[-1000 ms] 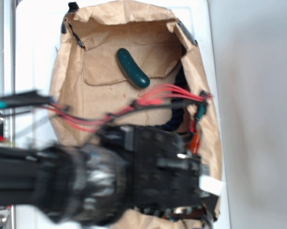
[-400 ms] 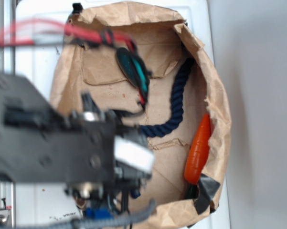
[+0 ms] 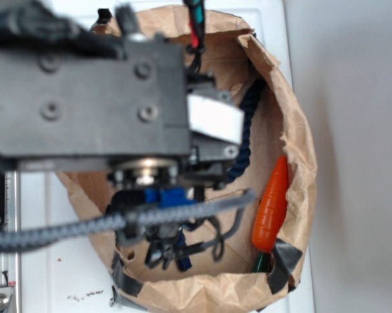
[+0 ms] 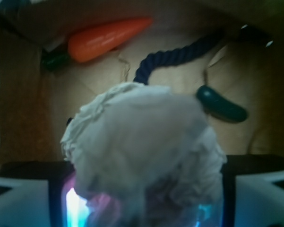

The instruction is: Grab the white paper.

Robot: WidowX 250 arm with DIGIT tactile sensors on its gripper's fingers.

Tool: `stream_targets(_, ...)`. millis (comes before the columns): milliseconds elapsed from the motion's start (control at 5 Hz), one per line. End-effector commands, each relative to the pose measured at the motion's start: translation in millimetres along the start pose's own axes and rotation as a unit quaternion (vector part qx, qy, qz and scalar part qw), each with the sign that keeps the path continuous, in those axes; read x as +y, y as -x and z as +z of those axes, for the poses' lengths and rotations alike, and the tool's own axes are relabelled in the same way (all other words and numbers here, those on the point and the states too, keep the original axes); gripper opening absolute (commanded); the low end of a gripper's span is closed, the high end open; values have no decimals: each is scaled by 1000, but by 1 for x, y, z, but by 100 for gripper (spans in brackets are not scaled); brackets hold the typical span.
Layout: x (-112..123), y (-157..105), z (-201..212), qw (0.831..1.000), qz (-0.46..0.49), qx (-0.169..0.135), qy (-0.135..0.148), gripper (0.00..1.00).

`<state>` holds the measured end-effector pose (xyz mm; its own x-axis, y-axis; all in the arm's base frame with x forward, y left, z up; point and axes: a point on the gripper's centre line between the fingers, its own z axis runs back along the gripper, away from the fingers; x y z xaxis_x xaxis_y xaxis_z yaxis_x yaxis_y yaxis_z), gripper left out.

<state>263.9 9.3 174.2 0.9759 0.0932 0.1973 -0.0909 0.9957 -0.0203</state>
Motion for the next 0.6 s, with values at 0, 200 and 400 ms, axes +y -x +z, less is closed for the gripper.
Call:
stream_targets(0,18,-11,55,999,12,-42,-12,0)
stream_targets(200,18,-12,61,999,-1,-40,-18,0)
stream_targets(400,17,-15,60,999,3,-35,-18,0)
